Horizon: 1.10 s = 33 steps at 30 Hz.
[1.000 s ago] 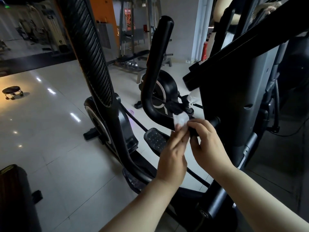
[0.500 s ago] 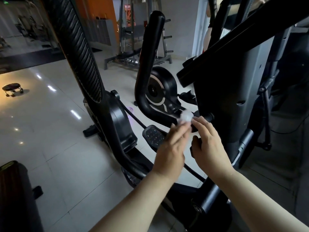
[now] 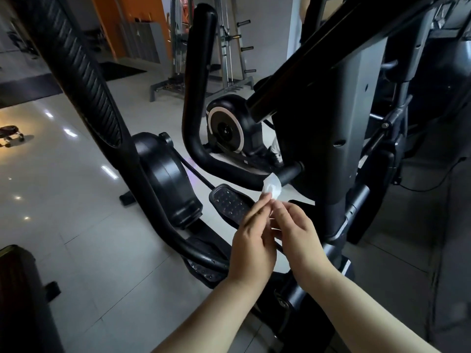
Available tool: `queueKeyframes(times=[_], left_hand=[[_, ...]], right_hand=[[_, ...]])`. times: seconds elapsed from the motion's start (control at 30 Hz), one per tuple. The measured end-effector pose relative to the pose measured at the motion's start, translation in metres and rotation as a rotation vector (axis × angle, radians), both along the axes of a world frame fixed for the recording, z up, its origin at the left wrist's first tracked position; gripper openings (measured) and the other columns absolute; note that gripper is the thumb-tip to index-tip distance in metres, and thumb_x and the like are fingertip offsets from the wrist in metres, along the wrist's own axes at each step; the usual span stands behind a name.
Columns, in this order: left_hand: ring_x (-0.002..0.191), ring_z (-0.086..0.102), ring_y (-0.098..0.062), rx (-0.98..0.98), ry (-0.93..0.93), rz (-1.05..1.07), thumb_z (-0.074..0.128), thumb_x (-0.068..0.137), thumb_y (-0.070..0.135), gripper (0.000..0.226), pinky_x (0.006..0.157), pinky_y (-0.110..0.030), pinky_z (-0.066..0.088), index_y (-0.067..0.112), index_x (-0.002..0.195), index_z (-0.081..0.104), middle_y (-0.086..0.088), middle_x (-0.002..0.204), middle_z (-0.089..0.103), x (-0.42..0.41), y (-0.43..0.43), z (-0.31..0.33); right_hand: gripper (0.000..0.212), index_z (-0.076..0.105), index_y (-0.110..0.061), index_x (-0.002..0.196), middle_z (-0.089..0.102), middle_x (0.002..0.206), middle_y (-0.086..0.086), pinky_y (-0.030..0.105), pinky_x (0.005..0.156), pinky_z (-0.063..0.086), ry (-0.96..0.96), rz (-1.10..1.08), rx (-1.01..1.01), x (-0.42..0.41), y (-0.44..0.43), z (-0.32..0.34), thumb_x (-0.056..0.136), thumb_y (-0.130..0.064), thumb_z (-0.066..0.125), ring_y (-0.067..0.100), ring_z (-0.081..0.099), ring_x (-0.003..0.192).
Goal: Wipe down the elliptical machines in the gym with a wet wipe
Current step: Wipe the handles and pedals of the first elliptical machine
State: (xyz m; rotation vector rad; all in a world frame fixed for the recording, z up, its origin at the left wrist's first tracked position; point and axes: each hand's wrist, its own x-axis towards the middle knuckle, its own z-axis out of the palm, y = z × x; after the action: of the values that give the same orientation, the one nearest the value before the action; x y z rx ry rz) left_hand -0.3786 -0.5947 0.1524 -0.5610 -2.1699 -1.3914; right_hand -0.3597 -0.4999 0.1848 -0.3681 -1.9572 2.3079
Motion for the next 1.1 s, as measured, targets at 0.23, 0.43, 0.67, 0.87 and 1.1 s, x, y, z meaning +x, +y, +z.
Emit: queueKeyframes(times=[0.23, 0.43, 0.67, 0.87, 1.1], left_hand=[[0.124, 0.062, -0.005, 0.497, -0.511, -0.207, 0.065, 0.098, 0.008, 0.030, 0.103, -0.027, 0.051, 0.020, 0.126, 0.070, 0.012, 0.127, 0.071, 0.019, 0.005, 0.016], [0.095, 0.072, -0.005, 0.474, -0.729, -0.055, 0.070, 0.096, 0.032, 0.008, 0.084, -0.022, 0.056, 0.028, 0.102, 0.074, 0.009, 0.097, 0.078, 0.020, 0.006, 0.019], [0.081, 0.066, -0.010, 0.547, -0.816, 0.063, 0.066, 0.098, 0.028, 0.009, 0.074, -0.026, 0.055, 0.025, 0.093, 0.072, 0.006, 0.088, 0.074, 0.027, 0.006, 0.010], [0.095, 0.075, -0.027, 0.858, -0.985, -0.030, 0.062, 0.101, 0.020, 0.011, 0.082, -0.044, 0.061, 0.012, 0.107, 0.067, -0.008, 0.106, 0.077, 0.040, 0.010, 0.014], [0.083, 0.069, -0.022, 0.683, -0.992, -0.169, 0.050, 0.095, 0.009, 0.030, 0.070, -0.035, 0.054, 0.024, 0.111, 0.071, -0.006, 0.099, 0.075, 0.058, -0.006, 0.025]], right_hand=[[0.025, 0.065, 0.001, 0.106, 0.073, 0.096, 0.022, 0.038, 0.084, 0.059, -0.074, 0.001, -0.128, 0.003, 0.017, -0.002, 0.101, -0.023, 0.063, 0.026, 0.070, 0.086], [0.015, 0.065, 0.000, 0.101, 0.074, 0.093, 0.017, 0.026, 0.071, 0.057, -0.083, 0.008, -0.046, 0.014, 0.029, -0.006, 0.100, -0.015, 0.063, 0.019, 0.071, 0.083], [0.013, 0.062, -0.007, 0.092, 0.075, 0.094, 0.016, 0.039, 0.084, 0.060, -0.122, -0.062, -0.174, 0.028, 0.042, -0.012, 0.102, -0.016, 0.060, 0.025, 0.072, 0.084], [0.019, 0.070, -0.003, 0.104, 0.075, 0.095, 0.013, 0.038, 0.082, 0.059, -0.160, 0.022, -0.312, 0.040, 0.047, -0.012, 0.104, -0.013, 0.055, 0.022, 0.072, 0.085], [0.019, 0.067, -0.002, 0.107, 0.073, 0.097, 0.018, 0.047, 0.084, 0.054, -0.196, 0.144, -0.253, 0.053, 0.053, -0.005, 0.098, -0.019, 0.064, 0.031, 0.069, 0.084]])
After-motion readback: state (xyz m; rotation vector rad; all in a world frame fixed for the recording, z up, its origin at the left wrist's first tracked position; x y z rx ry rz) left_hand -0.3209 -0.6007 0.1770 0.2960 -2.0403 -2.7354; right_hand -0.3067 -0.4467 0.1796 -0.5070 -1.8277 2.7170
